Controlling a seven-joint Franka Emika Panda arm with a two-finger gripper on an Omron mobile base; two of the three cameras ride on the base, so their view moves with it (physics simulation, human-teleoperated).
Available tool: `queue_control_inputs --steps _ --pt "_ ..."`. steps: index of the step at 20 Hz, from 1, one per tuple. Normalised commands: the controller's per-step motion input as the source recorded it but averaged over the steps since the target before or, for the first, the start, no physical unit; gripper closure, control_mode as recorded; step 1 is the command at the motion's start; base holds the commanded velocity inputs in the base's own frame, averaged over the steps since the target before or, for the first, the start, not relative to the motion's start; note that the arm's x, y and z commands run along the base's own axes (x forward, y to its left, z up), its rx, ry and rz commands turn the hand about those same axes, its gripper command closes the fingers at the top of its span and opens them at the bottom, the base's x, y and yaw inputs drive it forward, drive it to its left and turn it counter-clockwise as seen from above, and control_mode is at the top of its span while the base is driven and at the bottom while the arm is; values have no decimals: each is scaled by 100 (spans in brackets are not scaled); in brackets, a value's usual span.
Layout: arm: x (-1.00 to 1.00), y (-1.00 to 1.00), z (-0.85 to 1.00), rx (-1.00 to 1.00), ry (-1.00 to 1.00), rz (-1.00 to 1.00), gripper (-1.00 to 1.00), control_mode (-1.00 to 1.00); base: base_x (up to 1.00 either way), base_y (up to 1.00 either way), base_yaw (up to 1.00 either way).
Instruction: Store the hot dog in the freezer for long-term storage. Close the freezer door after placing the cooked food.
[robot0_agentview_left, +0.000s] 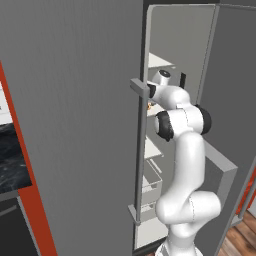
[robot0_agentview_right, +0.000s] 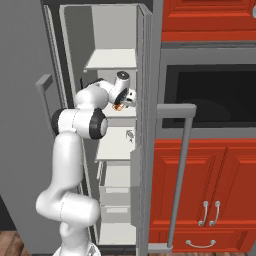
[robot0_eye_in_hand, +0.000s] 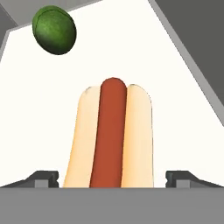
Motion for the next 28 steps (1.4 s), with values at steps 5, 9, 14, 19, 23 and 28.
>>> queue_control_inputs --steps 5,9,14,19,23,28 --pt "-14 0 1 0 0 -5 -100 -100 0 0 0" --pt "-64 0 16 -1 -8 -4 -100 -100 0 0 0" --pt "-80 0 23 -1 -12 -1 -100 -100 0 0 0" --pt "-82 0 3 -6 -13 0 -100 -100 0 0 0" --pt "-88 0 17 -4 -17 0 -100 -100 0 0 0" --pt "-83 0 41 -2 -12 0 -100 -100 0 0 0"
